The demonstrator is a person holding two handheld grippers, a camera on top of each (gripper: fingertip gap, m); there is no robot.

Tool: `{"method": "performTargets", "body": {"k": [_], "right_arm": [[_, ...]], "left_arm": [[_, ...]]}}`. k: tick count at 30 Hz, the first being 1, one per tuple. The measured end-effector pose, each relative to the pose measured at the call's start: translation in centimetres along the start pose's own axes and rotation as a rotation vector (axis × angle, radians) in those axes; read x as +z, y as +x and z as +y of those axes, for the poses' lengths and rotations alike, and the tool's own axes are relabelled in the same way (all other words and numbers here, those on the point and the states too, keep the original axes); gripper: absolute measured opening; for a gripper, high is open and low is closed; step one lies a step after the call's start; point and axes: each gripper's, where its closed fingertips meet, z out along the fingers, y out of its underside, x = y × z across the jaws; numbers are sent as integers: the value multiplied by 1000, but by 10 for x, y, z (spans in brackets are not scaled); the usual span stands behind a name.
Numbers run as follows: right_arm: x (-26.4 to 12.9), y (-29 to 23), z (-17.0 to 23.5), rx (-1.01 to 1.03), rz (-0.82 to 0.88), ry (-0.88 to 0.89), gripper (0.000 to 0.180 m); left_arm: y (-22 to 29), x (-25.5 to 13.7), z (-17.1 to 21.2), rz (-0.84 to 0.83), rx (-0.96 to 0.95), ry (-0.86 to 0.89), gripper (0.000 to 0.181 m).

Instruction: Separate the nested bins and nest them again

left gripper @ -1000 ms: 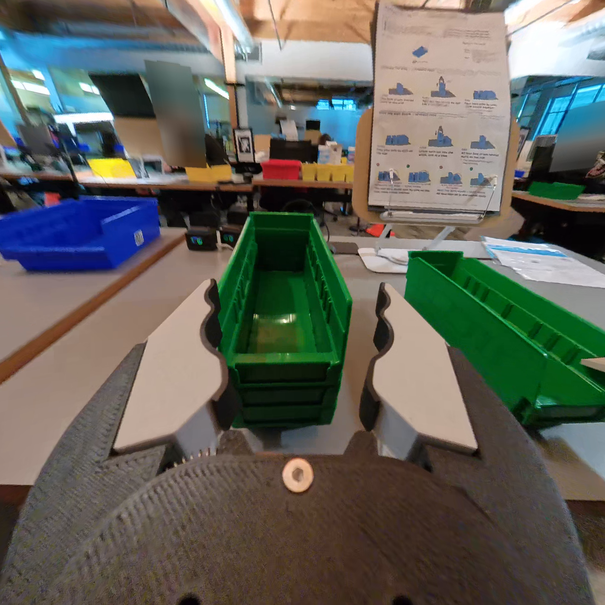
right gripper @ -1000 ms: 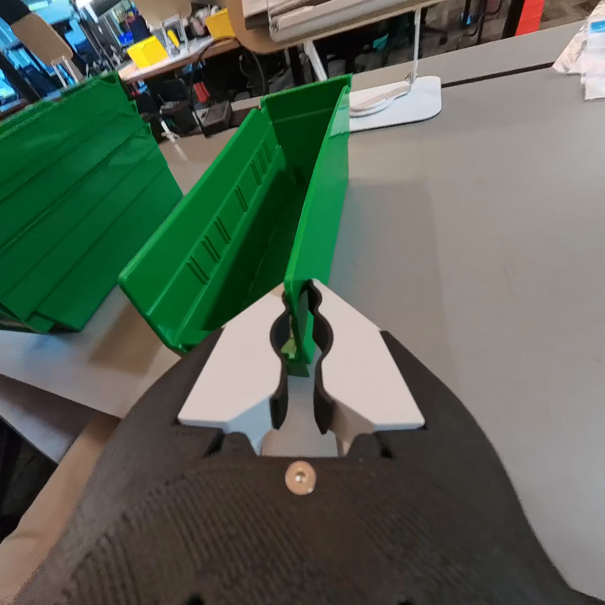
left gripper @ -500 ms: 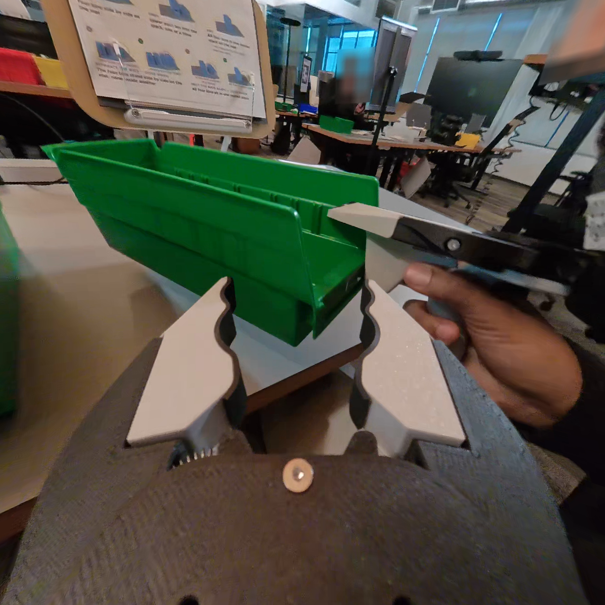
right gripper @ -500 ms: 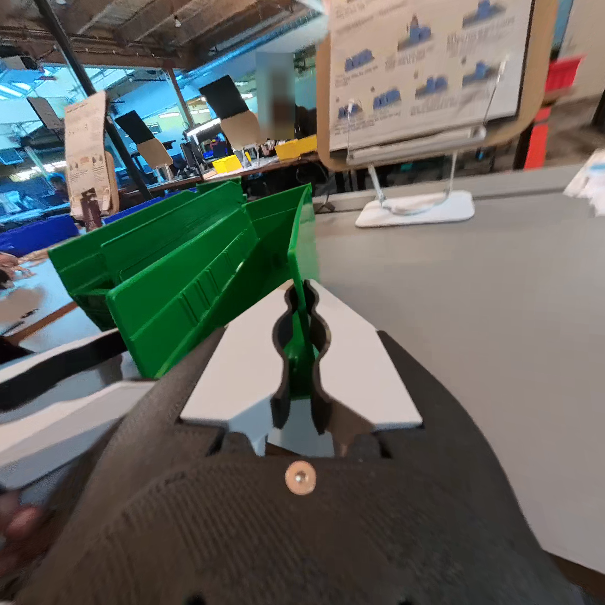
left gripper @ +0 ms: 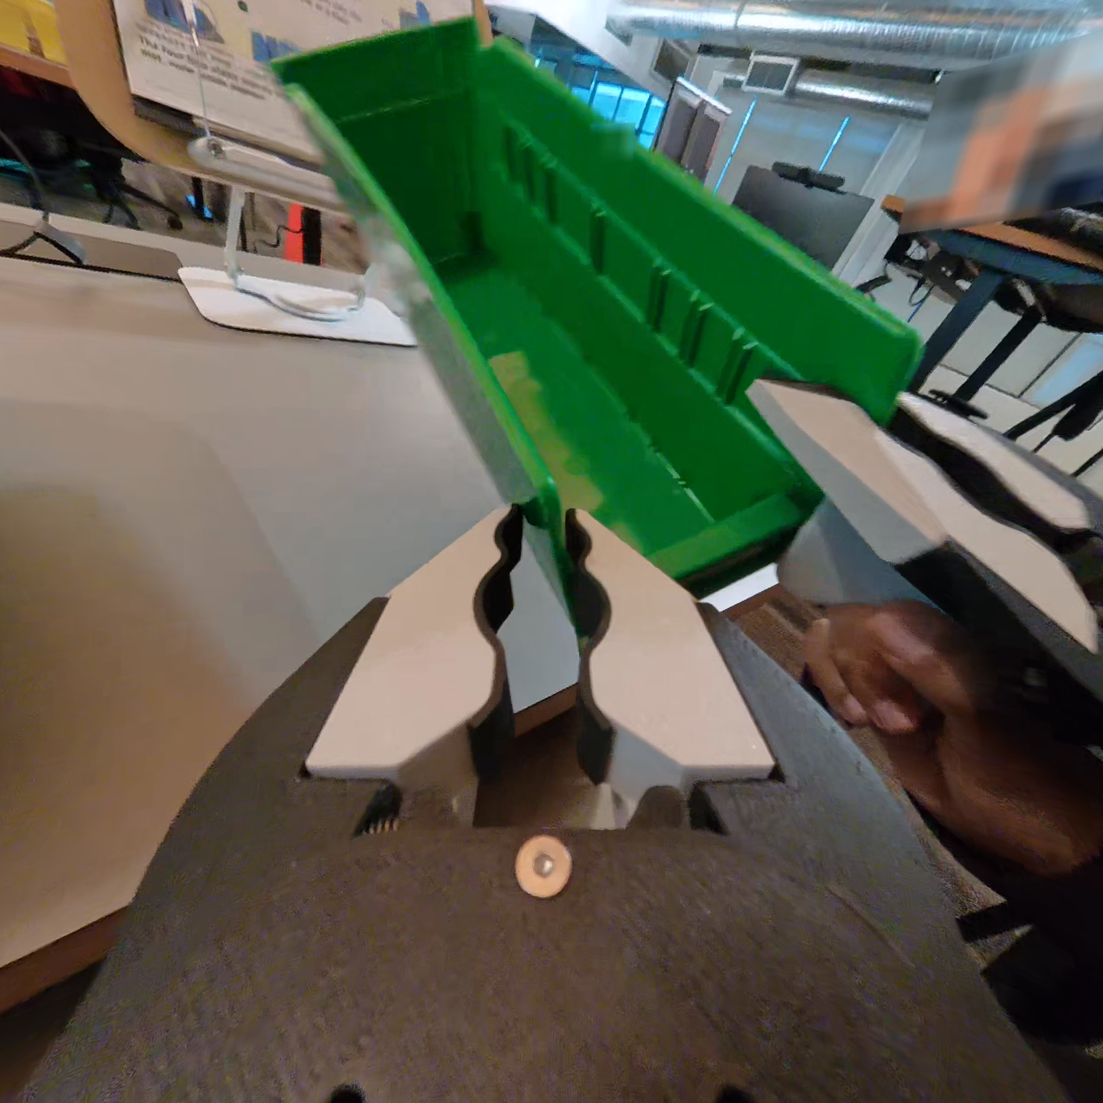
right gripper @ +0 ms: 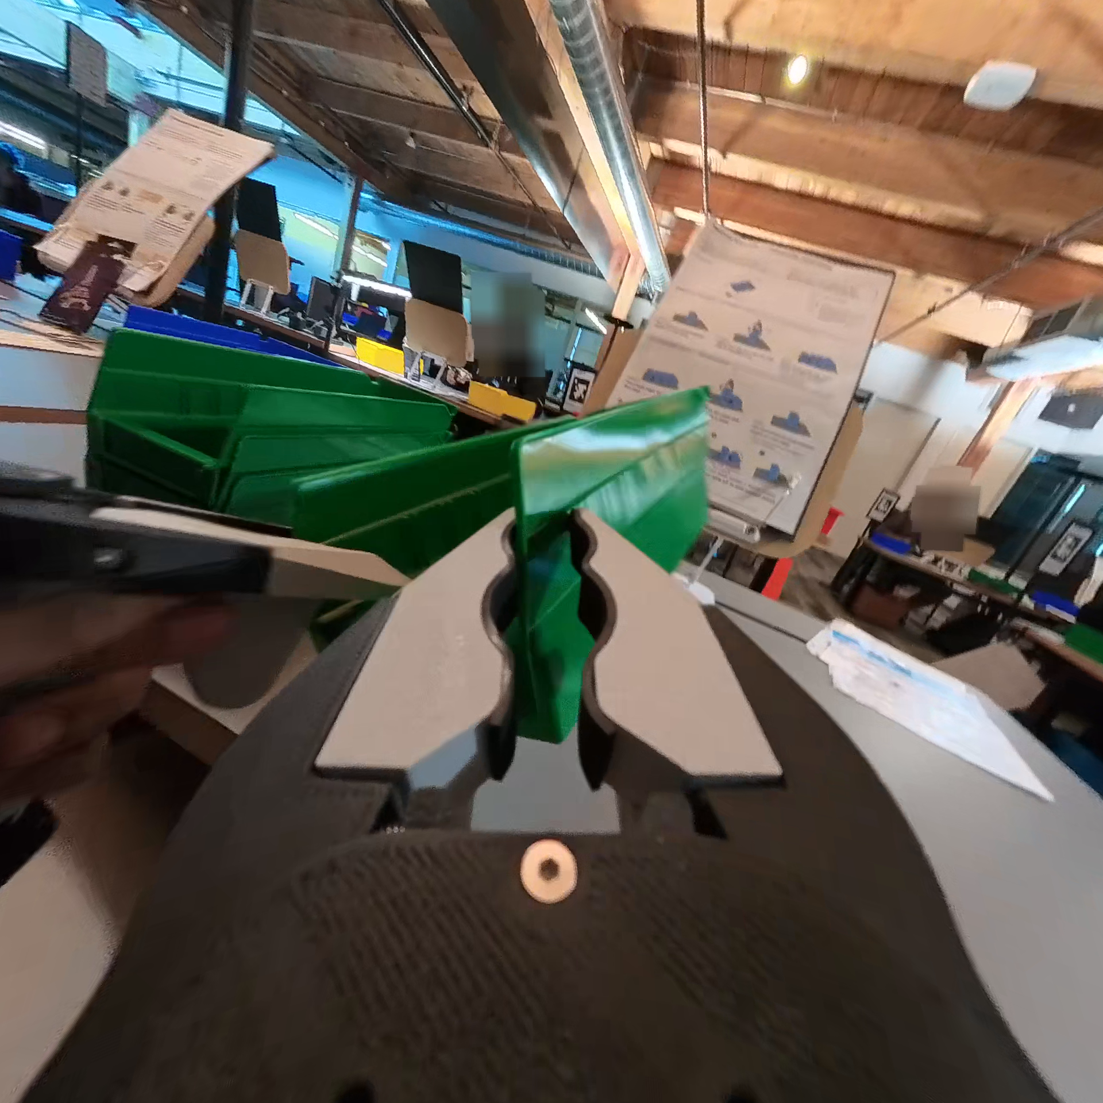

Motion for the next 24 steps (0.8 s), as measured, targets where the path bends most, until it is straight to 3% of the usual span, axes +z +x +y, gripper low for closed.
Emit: {"method": "performTargets", "body": {"k": [5, 7, 14, 19, 24], "right_arm": [[-10, -19, -4, -97, -48, 34, 28], [-12, -28, -5, -98, -81, 42, 34], [-20, -42, -8, -163, -107, 81, 20], [-3, -28, 30, -29, -75, -108, 5], [9, -22, 81, 40, -65, -355, 5]], "left_arm": [[-14, -1, -23, 3, -52, 65, 1], [-19, -5, -37, -11, 25, 106, 0], [-59, -36, -107, -153, 144, 257, 1], [-126, -93, -171, -342, 99, 389, 0], [-181, -125, -176, -496, 74, 322, 0]]}}
